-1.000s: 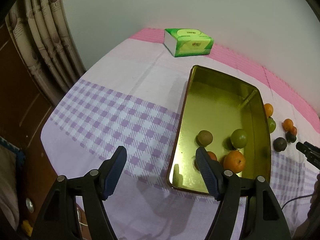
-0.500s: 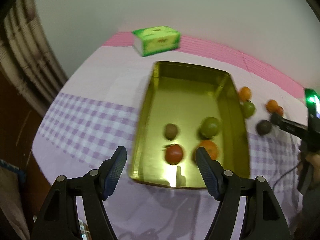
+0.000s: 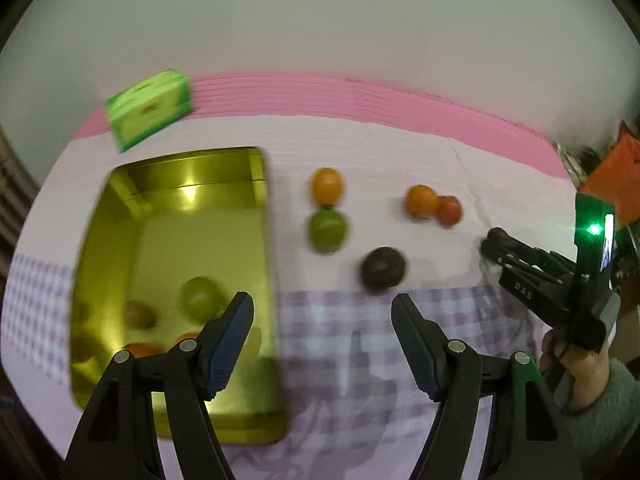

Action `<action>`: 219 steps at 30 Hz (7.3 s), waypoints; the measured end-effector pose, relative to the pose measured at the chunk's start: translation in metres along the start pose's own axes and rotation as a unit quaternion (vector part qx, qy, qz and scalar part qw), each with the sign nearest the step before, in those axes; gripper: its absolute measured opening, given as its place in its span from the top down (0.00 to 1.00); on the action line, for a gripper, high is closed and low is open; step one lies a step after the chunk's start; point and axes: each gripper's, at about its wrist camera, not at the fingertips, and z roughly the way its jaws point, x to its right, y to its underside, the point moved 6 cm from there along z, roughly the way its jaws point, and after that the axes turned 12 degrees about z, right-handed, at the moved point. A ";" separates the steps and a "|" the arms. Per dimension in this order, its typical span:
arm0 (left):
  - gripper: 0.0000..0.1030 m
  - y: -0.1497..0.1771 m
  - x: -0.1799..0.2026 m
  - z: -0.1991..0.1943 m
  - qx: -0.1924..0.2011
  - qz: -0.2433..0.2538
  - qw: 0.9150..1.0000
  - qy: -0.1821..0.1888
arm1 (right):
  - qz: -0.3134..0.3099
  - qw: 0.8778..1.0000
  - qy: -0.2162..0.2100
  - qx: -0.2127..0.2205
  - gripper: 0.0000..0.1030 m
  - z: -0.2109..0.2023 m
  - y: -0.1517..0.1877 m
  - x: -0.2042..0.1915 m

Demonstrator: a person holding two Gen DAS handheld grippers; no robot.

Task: Organize fruits
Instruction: 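Grasp a dark brown fruit with the right gripper while the left grasps another dark fruit, then lower the dark fruit into the tray and open the left gripper while the right holds its fruit, then lower the dark brown fruit into the gold tray and open the right gripper, then grasp the red tomato with the right gripper while the left moves toward an orange, then grasp the orange with the left gripper while the right holds the red tomato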

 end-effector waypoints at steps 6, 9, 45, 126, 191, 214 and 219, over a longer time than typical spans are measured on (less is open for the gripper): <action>0.30 -0.015 0.028 0.037 -0.029 -0.002 0.999 0.032 | -0.007 0.999 0.023 0.026 0.65 -0.004 0.002 0.033; 0.32 -0.019 0.036 0.056 -0.048 -0.006 0.998 0.035 | 0.000 0.999 0.015 0.033 0.65 -0.002 0.003 0.035; 0.61 0.006 -0.136 0.018 -0.048 -0.090 0.988 -0.113 | 0.001 0.999 0.013 0.033 0.64 -0.003 0.003 0.035; 0.33 0.106 -0.195 -0.071 0.016 -0.204 0.968 -0.149 | -0.249 0.946 -0.197 -0.061 0.65 -0.053 0.077 -0.281; 0.32 -0.020 -0.033 -0.001 -0.002 -0.027 0.998 -0.054 | -0.052 0.998 -0.032 0.012 0.73 0.017 -0.023 -0.027; 0.63 -0.076 0.067 0.129 -0.054 0.021 0.998 0.015 | 0.025 0.999 0.021 0.034 0.71 0.005 -0.015 0.054; 0.64 -0.067 0.071 0.110 -0.042 0.045 0.998 -0.001 | 0.025 0.999 0.021 0.035 0.71 0.004 -0.013 0.053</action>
